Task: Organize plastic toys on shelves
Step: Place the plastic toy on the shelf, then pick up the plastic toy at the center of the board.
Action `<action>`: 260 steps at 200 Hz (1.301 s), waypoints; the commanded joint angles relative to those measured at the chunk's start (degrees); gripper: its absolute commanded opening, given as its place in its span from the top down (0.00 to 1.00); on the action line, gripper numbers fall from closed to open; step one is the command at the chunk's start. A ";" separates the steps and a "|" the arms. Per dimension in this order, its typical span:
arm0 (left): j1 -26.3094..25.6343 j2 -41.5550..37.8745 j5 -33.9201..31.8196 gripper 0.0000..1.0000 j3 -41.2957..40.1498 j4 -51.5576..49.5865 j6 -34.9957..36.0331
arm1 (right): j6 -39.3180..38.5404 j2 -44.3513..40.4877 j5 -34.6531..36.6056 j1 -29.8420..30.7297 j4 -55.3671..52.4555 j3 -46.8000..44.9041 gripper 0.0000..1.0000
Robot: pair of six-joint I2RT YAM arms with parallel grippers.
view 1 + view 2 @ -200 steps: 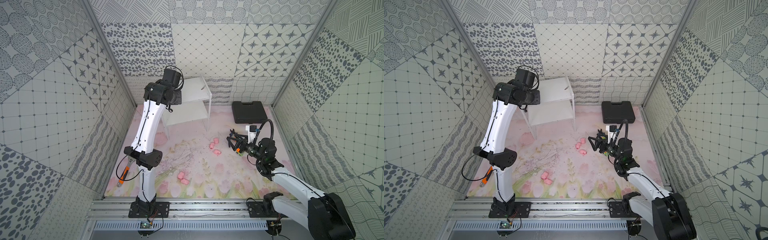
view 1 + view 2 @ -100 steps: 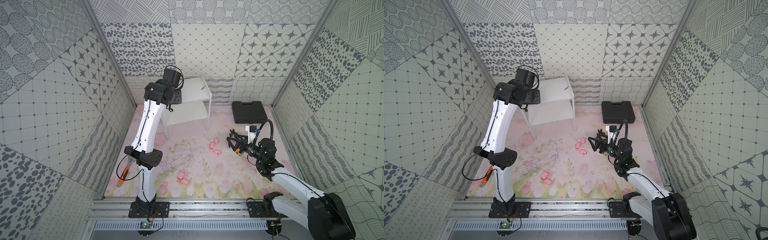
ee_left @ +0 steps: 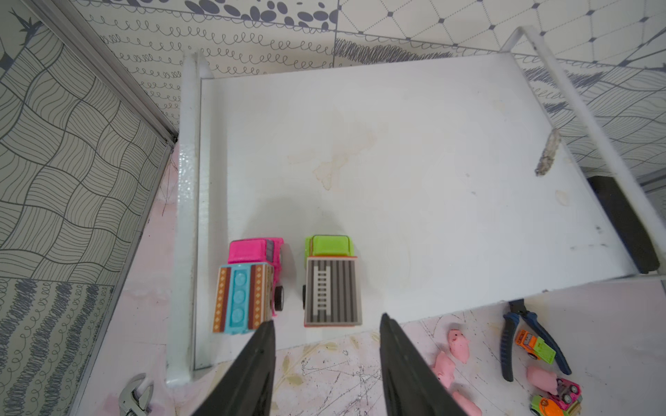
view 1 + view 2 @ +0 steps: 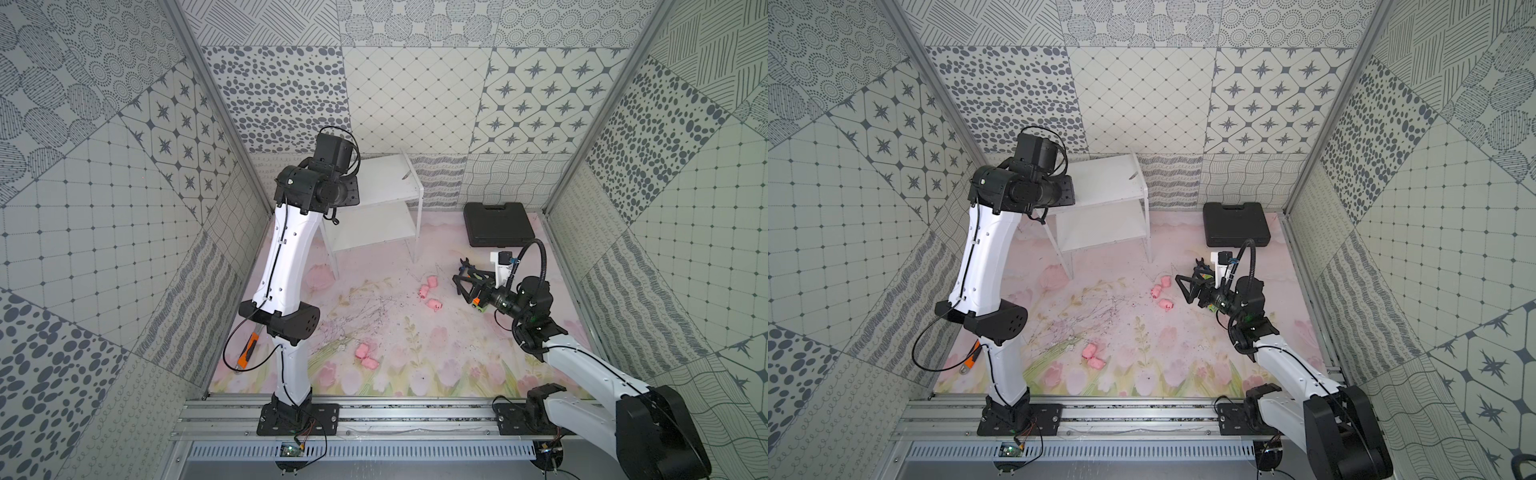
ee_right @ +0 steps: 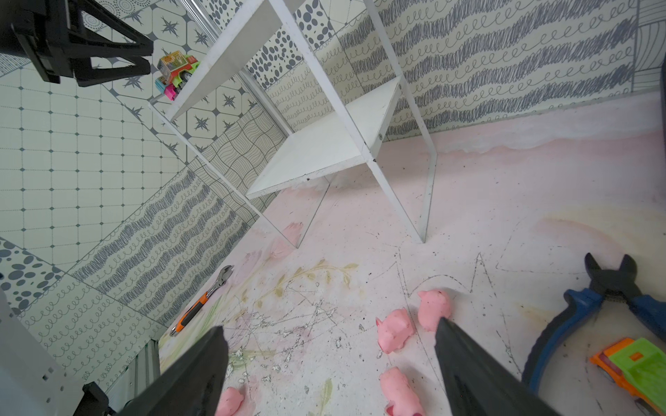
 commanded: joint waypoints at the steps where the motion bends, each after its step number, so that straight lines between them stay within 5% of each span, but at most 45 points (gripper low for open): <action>1: 0.16 -4.74 4.66 0.45 -1.85 1.89 -2.79 | 0.10 -0.68 -1.21 -0.28 1.19 0.84 0.06; 27: 0.12 -15.65 10.96 0.37 -17.74 11.20 -3.25 | -0.07 -1.84 -2.57 -0.28 -4.00 3.53 0.06; 68: 0.37 -44.12 26.85 0.23 -67.21 47.01 -7.51 | -0.81 -4.84 -2.58 -0.52 -16.04 7.46 0.07; 101: 0.66 -60.51 31.80 0.20 -100.35 70.58 -20.97 | -0.71 -6.26 3.97 -1.33 -30.65 11.61 0.08; 137: -0.13 -61.64 36.21 0.22 -123.90 91.09 -40.56 | 0.23 -0.71 7.59 -3.40 -44.39 14.67 0.10; 166: -1.74 -56.59 37.25 0.22 -131.83 102.60 -45.08 | -12.00 6.14 8.25 -3.53 -51.67 18.16 0.10; 207: -1.87 -50.93 38.90 0.22 -131.19 102.39 -40.66 | -43.23 10.42 15.33 -3.61 -56.76 21.35 0.00; 231: -1.82 -48.23 39.82 0.22 -130.70 103.36 -39.50 | -48.87 13.46 21.32 -3.72 -57.00 21.99 0.01; 260: -1.76 -46.14 40.43 0.22 -130.56 103.79 -39.02 | -55.45 15.23 15.17 -3.80 -55.46 20.62 0.01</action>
